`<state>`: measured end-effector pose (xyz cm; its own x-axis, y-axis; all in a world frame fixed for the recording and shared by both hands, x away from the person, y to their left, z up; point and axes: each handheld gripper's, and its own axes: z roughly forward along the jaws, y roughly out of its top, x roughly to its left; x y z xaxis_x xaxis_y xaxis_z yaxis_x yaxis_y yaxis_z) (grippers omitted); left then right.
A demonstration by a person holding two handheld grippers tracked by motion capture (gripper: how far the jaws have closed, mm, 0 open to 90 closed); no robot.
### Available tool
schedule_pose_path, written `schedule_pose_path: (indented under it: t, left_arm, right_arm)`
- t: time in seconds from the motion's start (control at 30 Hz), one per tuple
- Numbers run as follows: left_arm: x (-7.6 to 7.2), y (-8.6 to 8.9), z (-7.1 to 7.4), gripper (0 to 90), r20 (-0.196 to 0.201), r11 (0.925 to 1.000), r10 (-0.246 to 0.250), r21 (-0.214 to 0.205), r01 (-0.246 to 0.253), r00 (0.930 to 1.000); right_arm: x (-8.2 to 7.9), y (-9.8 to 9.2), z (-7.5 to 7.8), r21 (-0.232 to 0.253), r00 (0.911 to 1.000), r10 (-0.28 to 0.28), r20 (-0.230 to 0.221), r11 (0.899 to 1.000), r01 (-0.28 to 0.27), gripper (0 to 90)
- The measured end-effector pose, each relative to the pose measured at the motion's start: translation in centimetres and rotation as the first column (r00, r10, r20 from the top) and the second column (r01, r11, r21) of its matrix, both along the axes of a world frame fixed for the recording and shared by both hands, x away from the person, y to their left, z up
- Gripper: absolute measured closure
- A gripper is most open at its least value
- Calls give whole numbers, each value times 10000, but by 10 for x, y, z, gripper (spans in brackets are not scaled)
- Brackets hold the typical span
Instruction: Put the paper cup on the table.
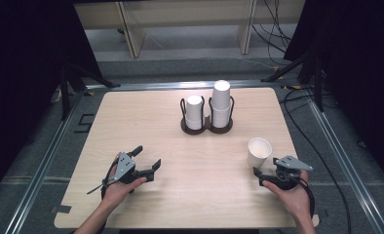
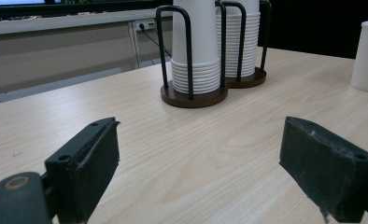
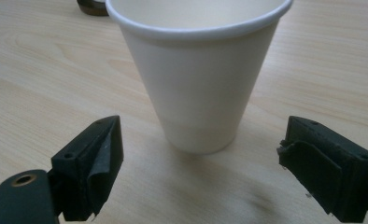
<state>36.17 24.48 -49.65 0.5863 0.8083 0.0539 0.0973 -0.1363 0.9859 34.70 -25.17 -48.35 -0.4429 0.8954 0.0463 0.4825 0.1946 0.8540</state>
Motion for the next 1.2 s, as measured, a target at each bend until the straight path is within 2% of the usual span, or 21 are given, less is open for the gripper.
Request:
schedule_pose_path:
  t: [0.27,0.47,0.73,0.77,0.8,0.83,0.87,0.93,1.0,1.1,1.13,1.17,1.2]
  left_arm:
    - [0,0,0,115,-39,10000,20,-38,-20,10000]
    - [0,0,0,115,-20,10000,8,-22,-8,10000]
    - [0,-1,0,115,-60,10000,-45,-22,45,10000]
    - [2,-2,-1,115,134,9997,-151,-178,153,9998]
    - [2,-3,-1,115,143,9997,-147,-189,150,9998]
    - [2,-3,-1,115,144,9997,-152,-180,155,9998]
    - [0,-2,0,115,-59,10000,-59,13,59,10000]
    - [1,-3,-1,116,47,9999,-132,-67,133,9999]
    - [1,-3,0,115,34,9999,-146,86,146,9999]
    - [2,-4,-1,115,32,9998,-173,52,173,9998]
    - [4,-6,-1,114,138,9997,-246,-11,246,9996]
    - [4,-8,0,113,0,9996,-245,111,245,9997]
    - [5,-12,0,114,-20,9989,-420,228,421,9991]
  right_arm:
    - [-8,-5,0,116,10000,-54,-54,9999,55,133]
    - [-13,-6,-1,81,9998,5,191,10000,-7,133]
    - [-19,-8,-2,277,9985,-2,540,9996,-13,133]
    - [-20,-8,-2,310,9983,-25,589,9995,7,133]
    - [-20,-8,-2,263,9985,42,546,9996,-56,133]
    - [-21,-8,-2,277,9979,7,652,9996,-25,133]
    - [-21,-8,-2,308,9980,48,632,9995,-68,134]
    - [-21,-7,-2,348,9971,6,764,9994,-33,134]
    - [-22,-6,-2,504,9967,33,812,9987,-74,134]
    - [-22,-7,-2,590,9956,31,941,9982,-86,135]
    - [-23,-7,-2,821,9964,67,844,9965,-136,135]
    - [-25,-7,-2,820,9973,-82,733,9966,22,135]
    - [-24,-9,-2,684,9944,18,1053,9976,-91,135]
